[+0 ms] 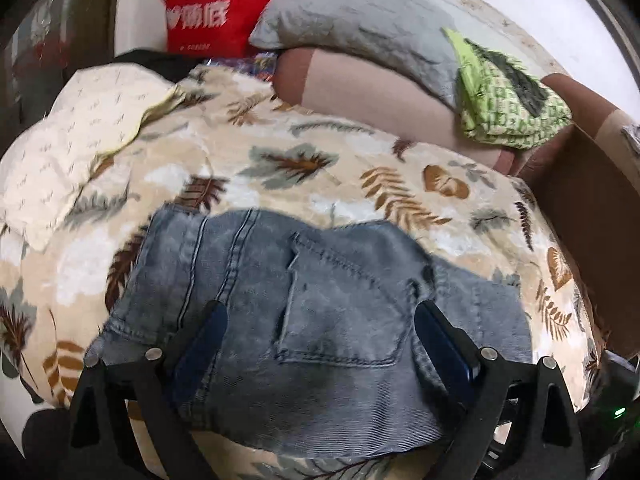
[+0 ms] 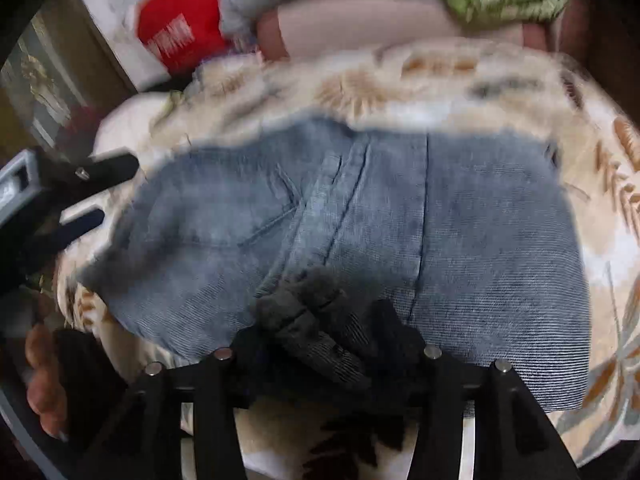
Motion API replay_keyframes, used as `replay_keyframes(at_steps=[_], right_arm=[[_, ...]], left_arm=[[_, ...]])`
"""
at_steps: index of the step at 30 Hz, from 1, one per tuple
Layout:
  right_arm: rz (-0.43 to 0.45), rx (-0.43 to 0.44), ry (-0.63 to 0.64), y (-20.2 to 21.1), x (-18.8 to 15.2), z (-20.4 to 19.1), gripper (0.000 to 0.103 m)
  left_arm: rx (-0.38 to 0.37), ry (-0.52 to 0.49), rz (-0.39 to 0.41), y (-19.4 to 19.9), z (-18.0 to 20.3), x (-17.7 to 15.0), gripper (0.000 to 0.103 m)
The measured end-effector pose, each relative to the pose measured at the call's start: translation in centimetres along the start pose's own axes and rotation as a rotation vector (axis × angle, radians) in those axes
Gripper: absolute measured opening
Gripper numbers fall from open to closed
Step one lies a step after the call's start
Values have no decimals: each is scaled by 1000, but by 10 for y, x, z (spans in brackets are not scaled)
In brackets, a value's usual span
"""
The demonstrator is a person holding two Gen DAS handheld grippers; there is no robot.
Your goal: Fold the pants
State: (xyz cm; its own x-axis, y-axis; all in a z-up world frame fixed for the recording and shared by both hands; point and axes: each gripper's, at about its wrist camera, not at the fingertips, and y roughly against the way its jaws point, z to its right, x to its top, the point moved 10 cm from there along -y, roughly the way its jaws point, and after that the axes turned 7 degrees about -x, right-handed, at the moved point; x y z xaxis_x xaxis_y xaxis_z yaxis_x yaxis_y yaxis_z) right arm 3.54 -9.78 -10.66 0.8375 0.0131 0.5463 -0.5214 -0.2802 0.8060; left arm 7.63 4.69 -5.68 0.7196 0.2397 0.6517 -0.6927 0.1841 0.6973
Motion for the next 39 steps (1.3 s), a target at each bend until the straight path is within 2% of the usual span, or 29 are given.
replay_keyframes(at_steps=[3,7,8,9,11,13,14,15,19,21,23,24,26,27,29,33,36,38,39], right_arm=[[38,85,-113,34,7,24,68],[112,73,-319,67,13,91,70],[102,77,-362,66,13,105,70],[49,107,-425,54,5,120,70],[-121,157,-505,23,-19,130,70],[-119,197,-505,27,-17,134,70],[-118,195,-501,32,-10,137,70],[-94,205,-496,41,2,140,70],[-31,246,-464,51,54,142,70],[-63,315,-459,30,78,141,70],[-98,324,-477,1,90,145,70],[-147,317,-478,-27,94,150,70],[-200,273,-524,-63,88,166,70],[-195,311,-572,-66,89,169,70],[-168,324,-579,-50,93,167,70],[-108,325,-492,2,83,153,70],[-143,361,-510,17,45,142,72],[-234,335,-512,-2,10,137,76],[-233,333,-510,-12,-1,138,75]], left_arm=[[-63,-65,-7,-6,42,5,95],[-119,-178,-38,-20,102,-6,95],[-95,-222,-65,-29,113,-14,95],[-69,-263,-104,-41,121,-26,95],[-4,-324,-207,-69,121,-55,95],[43,-345,-319,-93,108,-86,95],[39,-333,-316,-97,103,-93,96],[25,-331,-279,-94,102,-92,96],[26,-347,-278,-95,103,-91,96],[22,-350,-267,-94,104,-91,97],[20,-355,-255,-95,103,-90,97],[18,-353,-250,-95,103,-92,97],[15,-355,-249,-95,103,-93,97],[12,-355,-248,-93,103,-93,97],[3,-352,-248,-94,103,-93,97],[0,-353,-241,-95,104,-93,98],[0,-351,-237,-95,104,-93,98],[-1,-350,-247,-95,104,-92,98],[-8,-349,-257,-95,104,-91,98]])
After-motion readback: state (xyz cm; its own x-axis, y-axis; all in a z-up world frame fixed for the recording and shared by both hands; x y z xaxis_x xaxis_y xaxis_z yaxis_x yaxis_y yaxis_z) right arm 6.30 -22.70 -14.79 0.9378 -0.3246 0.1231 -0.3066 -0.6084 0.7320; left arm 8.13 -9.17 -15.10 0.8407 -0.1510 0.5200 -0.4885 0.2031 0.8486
